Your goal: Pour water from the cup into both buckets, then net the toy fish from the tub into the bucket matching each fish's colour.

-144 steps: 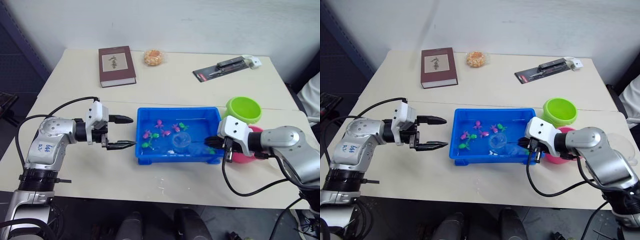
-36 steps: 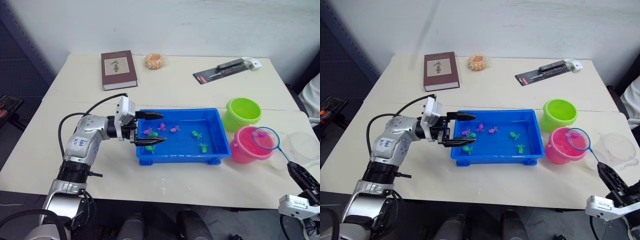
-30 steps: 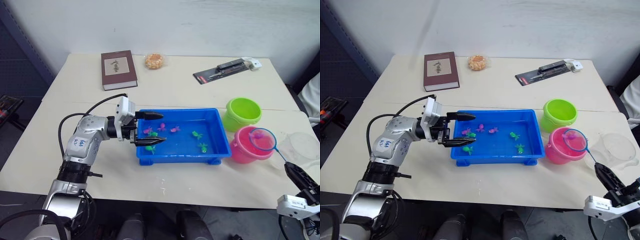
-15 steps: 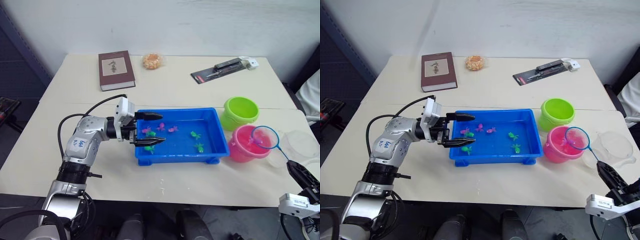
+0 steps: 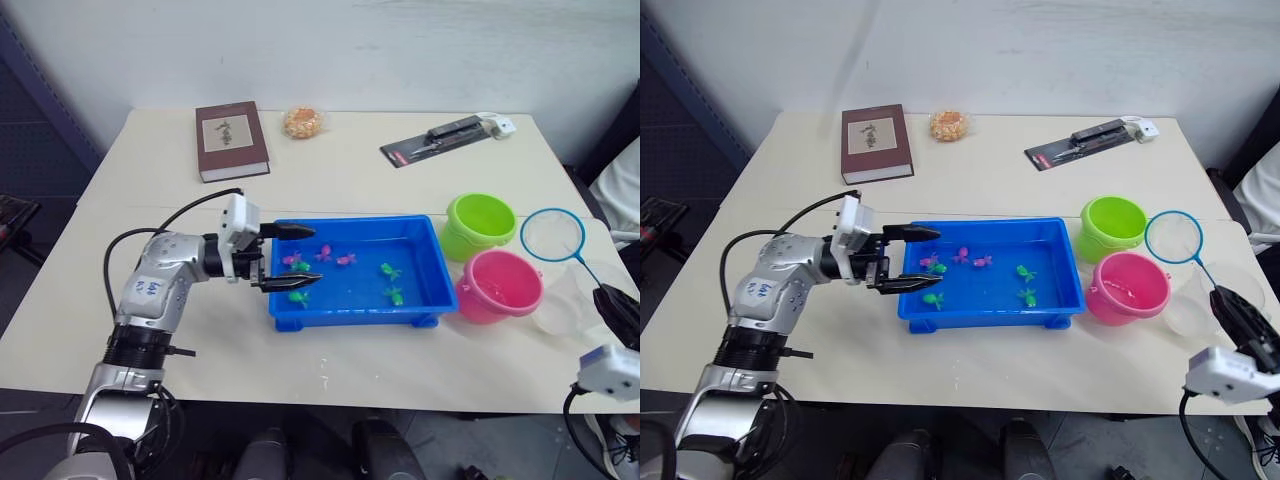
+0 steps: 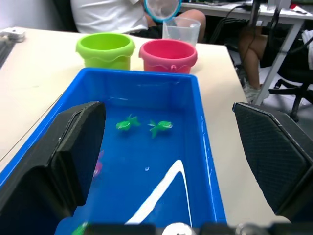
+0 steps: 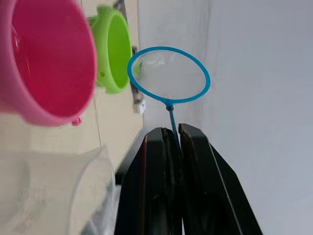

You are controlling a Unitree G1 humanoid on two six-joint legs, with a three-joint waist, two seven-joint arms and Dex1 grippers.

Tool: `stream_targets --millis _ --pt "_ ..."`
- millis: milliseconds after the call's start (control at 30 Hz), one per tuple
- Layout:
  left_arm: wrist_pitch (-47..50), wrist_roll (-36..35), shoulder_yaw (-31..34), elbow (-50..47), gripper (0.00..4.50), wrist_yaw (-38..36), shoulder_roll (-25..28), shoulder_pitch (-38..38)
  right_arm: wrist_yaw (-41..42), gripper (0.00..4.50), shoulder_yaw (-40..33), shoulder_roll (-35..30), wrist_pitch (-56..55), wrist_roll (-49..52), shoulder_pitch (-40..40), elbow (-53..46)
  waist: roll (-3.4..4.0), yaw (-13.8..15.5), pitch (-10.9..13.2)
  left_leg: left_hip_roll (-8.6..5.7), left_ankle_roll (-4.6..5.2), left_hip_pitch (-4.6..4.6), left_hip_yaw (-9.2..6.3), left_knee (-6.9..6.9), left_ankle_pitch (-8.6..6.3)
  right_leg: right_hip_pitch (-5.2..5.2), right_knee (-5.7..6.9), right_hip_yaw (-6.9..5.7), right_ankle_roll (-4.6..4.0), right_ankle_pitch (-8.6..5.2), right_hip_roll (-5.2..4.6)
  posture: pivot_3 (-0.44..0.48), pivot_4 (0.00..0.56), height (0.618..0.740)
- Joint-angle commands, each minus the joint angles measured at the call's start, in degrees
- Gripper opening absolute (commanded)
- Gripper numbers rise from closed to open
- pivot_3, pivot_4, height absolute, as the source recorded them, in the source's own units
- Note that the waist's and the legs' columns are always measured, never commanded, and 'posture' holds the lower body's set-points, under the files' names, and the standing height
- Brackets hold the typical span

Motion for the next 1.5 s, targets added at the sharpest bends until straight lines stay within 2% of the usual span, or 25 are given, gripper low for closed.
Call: stream_targets --millis 33,100,167,300,400,533,633,767,1100,1300,1500 --pt "-1.0 -0.5 3.3 -0.2 4.46 0.0 2.4 0.8 10.2 0.0 1.6 -3.5 6.6 20.0 -3.4 -7.4 0.0 0.0 0.0 0.0 0.01 0.0 -0.01 0.0 0.0 0.01 0.0 -0.01 0.0 0.0 0.0 0.0 0.15 0.74" --pt "-1.1 -0.6 5.0 0.6 4.46 0.1 4.0 1.4 16.6 0.0 4.6 -6.9 12.5 31.1 -7.1 -10.7 -0.01 -0.3 0.0 0.04 0.02 0.03 0.01 0.04 -0.01 0.04 0.01 0.0 0.02 0.01 -0.01 0.0 0.15 0.74" --pt "-1.0 -0.9 6.6 1.4 4.46 -0.2 5.8 2.0 20.2 0.0 9.8 -10.0 23.5 41.8 -12.5 -14.7 -0.01 -0.2 0.0 0.05 0.04 0.04 -0.04 0.07 -0.02 0.07 0.01 -0.06 0.03 0.02 -0.07 0.0 0.15 0.74" --pt "-1.1 -0.9 7.8 2.1 4.46 -0.8 7.9 3.0 21.9 0.0 17.9 -13.0 40.0 48.4 -20.2 -19.6 -0.01 0.4 0.0 0.12 0.03 -0.08 -0.31 0.09 -0.02 0.12 -0.01 -0.22 0.02 0.02 -0.21 0.0 0.15 0.74" --pt "-0.9 -0.7 8.4 1.6 4.46 -0.8 9.2 3.9 19.4 0.0 26.8 -13.2 52.8 47.8 -30.0 -20.5 -0.02 0.9 0.0 0.04 0.04 -0.27 -0.49 0.14 -0.02 0.11 -0.09 -0.3 0.03 0.02 -0.3 0.0 0.15 0.74" --pt "-0.8 -0.4 8.5 0.1 4.46 -0.8 10.5 5.0 19.9 0.0 38.8 -11.3 59.7 40.0 -41.9 -17.8 -0.02 0.9 0.0 -0.03 0.06 -0.28 -0.47 0.17 -0.03 0.07 -0.33 -0.29 0.08 0.05 -0.36 0.0 0.15 0.74" --pt "-0.5 -0.4 8.3 -1.3 4.46 -0.4 10.7 5.8 20.1 0.0 46.1 -10.1 62.5 32.7 -47.0 -15.1 -0.02 1.1 0.0 -0.01 0.05 -0.32 -0.49 0.12 -0.03 0.03 -0.33 -0.32 0.07 0.05 -0.34 0.0 0.15 0.74" --pt "-0.3 -0.4 8.2 -3.2 4.46 0.5 10.7 7.0 20.3 0.0 51.4 -8.1 64.6 25.6 -51.5 -11.1 -0.02 1.3 0.0 -0.04 0.06 -0.41 -0.46 0.12 -0.03 -0.06 -0.22 -0.3 0.08 0.05 -0.35 0.0 0.15 0.74" --pt "0.3 -1.1 9.1 -6.3 4.46 2.8 10.6 9.4 25.5 0.0 56.0 -5.4 64.1 16.9 -55.4 -8.1 -0.02 0.9 0.0 -0.01 0.05 -0.41 -0.38 0.12 -0.03 -0.13 -0.2 -0.28 0.08 0.05 -0.35 0.0 0.15 0.74" --pt "0.3 -1.2 9.0 -6.9 4.46 3.8 10.1 9.7 28.8 0.0 57.5 -0.2 65.9 16.6 -57.9 -8.5 -0.02 0.1 0.0 0.0 0.04 -0.41 -0.4 0.11 -0.03 -0.14 -0.13 -0.29 0.08 0.05 -0.35 0.0 0.15 0.74" --pt "0.2 -1.2 8.9 -7.0 4.46 4.3 9.8 9.7 31.1 0.0 53.8 3.4 71.3 20.9 -57.8 -9.6 -0.02 0.1 0.0 0.0 0.04 -0.41 -0.41 0.11 -0.03 -0.13 -0.1 -0.3 0.08 0.05 -0.35 0.0 0.15 0.74"
